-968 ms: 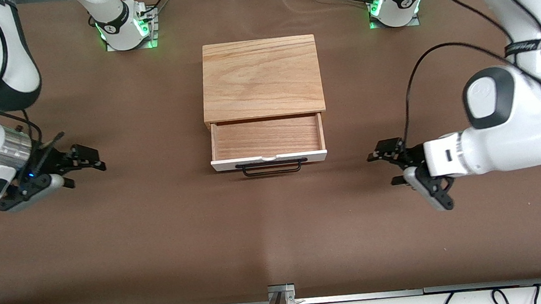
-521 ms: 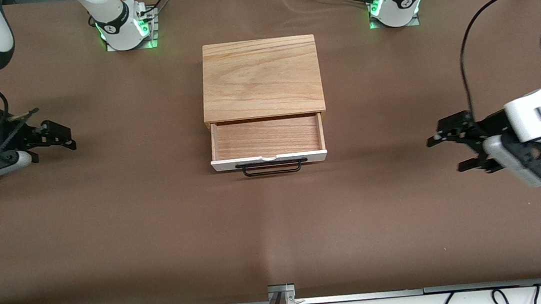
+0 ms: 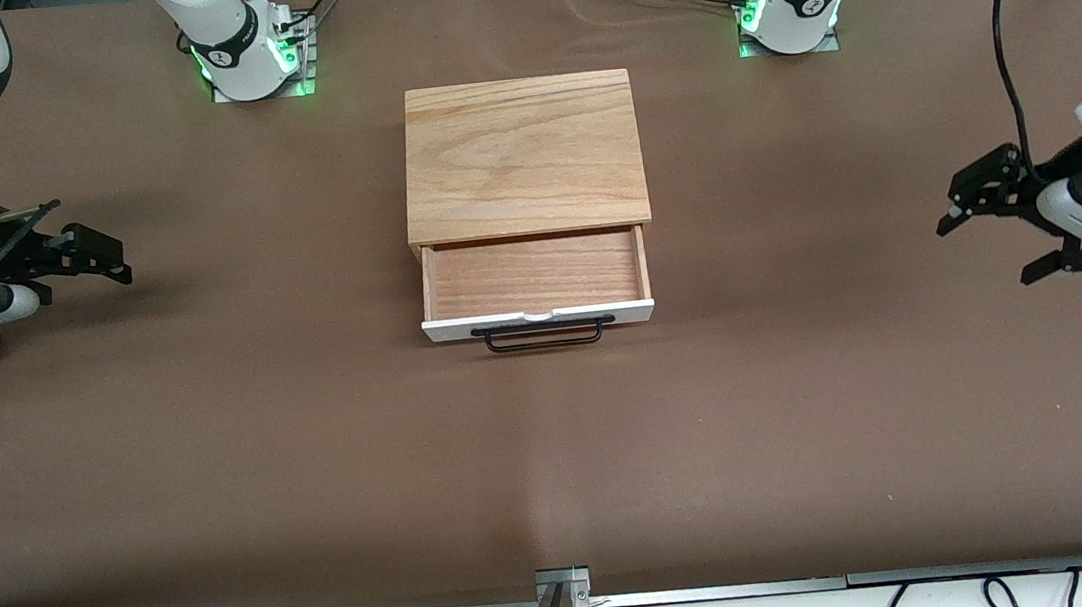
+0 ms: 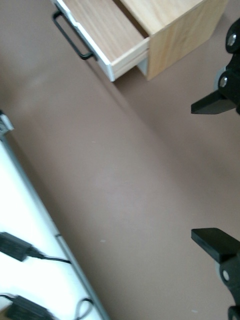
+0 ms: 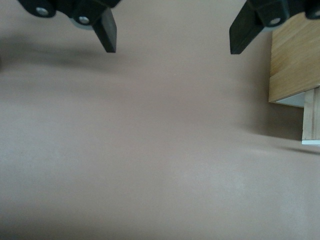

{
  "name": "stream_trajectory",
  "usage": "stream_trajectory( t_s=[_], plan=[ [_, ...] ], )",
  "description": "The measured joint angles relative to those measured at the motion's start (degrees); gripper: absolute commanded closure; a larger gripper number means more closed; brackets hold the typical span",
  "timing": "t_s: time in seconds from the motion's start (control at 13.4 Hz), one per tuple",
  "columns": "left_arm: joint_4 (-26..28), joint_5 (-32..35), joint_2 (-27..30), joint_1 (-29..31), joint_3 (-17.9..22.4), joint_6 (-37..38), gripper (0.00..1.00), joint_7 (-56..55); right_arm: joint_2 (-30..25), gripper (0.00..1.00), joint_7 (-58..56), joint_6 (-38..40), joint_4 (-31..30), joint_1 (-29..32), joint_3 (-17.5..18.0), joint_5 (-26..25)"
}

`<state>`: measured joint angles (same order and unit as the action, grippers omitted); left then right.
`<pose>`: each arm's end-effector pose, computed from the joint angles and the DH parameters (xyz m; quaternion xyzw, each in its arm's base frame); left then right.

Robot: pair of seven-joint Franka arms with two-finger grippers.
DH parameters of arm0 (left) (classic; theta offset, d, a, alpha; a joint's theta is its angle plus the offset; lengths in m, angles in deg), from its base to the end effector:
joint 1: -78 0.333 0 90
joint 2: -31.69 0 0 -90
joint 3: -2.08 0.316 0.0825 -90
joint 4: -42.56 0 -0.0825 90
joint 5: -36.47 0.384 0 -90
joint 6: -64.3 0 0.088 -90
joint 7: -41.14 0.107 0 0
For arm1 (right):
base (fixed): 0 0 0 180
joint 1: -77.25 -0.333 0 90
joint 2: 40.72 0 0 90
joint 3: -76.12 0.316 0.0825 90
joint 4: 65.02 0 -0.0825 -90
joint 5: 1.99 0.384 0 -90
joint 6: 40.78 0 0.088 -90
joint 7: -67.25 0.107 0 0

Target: Pull top drawer with both arms simultaneously

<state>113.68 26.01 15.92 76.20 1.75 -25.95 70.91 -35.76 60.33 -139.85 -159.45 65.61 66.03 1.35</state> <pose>0.6371 -0.0425 0.6180 0.9564 -0.2756 0.0503 0.0823 0.5885 0.0250 0.5528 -0.9974 -0.0695 0.0011 0.0213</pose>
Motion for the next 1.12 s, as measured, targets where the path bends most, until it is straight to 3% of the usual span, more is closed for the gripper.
stream_trajectory(
  t_s=[0.45, 1.12],
  plan=[
    [0.64, 2.35, 3.21, -2.61, -0.11, 10.07, 0.0, -30.48, -0.05, 0.0, 0.25, 0.15, 0.85, 0.0, 0.04, -1.48],
    [2.74, 2.45, 3.32, -1.94, 0.22, 10.32, 0.0, -31.8, -0.05, 0.0, 0.25, 0.2, 1.9, -0.09, 0.21, -2.37]
  ],
)
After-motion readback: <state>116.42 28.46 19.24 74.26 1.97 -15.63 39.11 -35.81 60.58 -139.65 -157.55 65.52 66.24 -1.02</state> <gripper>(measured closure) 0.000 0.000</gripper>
